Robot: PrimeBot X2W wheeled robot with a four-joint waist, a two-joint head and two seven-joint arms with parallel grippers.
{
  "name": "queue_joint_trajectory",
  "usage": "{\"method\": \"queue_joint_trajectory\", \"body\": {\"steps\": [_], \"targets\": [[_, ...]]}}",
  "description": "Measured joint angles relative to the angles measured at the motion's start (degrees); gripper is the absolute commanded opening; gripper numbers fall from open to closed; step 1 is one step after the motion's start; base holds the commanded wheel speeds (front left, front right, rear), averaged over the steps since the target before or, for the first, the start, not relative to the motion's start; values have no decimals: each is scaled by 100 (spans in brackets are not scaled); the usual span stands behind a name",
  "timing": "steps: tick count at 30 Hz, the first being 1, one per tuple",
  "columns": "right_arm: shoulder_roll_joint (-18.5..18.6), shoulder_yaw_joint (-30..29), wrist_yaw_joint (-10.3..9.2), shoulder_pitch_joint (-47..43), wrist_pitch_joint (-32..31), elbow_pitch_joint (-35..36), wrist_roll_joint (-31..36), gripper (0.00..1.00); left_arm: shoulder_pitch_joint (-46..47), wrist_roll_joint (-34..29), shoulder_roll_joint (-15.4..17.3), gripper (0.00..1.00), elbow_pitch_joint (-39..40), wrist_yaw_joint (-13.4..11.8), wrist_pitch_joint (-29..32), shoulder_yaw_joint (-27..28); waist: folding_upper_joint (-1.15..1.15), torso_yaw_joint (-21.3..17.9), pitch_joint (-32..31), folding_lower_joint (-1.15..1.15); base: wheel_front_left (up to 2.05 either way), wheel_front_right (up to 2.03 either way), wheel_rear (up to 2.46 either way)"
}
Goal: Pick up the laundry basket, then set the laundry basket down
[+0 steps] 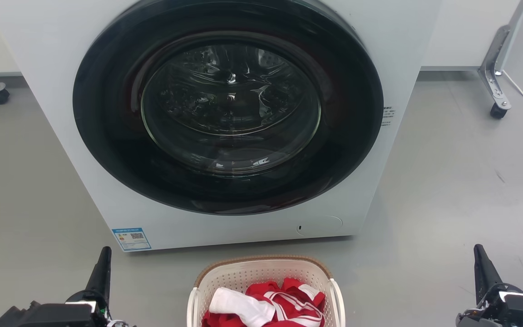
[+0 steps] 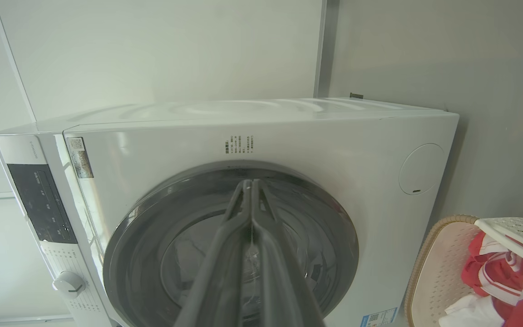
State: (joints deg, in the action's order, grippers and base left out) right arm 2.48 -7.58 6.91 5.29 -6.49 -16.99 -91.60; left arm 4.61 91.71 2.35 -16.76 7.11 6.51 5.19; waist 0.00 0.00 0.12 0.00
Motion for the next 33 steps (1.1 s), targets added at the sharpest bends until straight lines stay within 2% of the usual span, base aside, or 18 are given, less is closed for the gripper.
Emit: {"method": "queue_joint_trajectory", "body": {"steps": [33], "targets": [[0, 0, 0, 0, 0, 0, 0, 0, 0, 0, 0, 0, 0, 0, 0, 0, 0, 0, 0, 0, 0, 0, 0]]}}
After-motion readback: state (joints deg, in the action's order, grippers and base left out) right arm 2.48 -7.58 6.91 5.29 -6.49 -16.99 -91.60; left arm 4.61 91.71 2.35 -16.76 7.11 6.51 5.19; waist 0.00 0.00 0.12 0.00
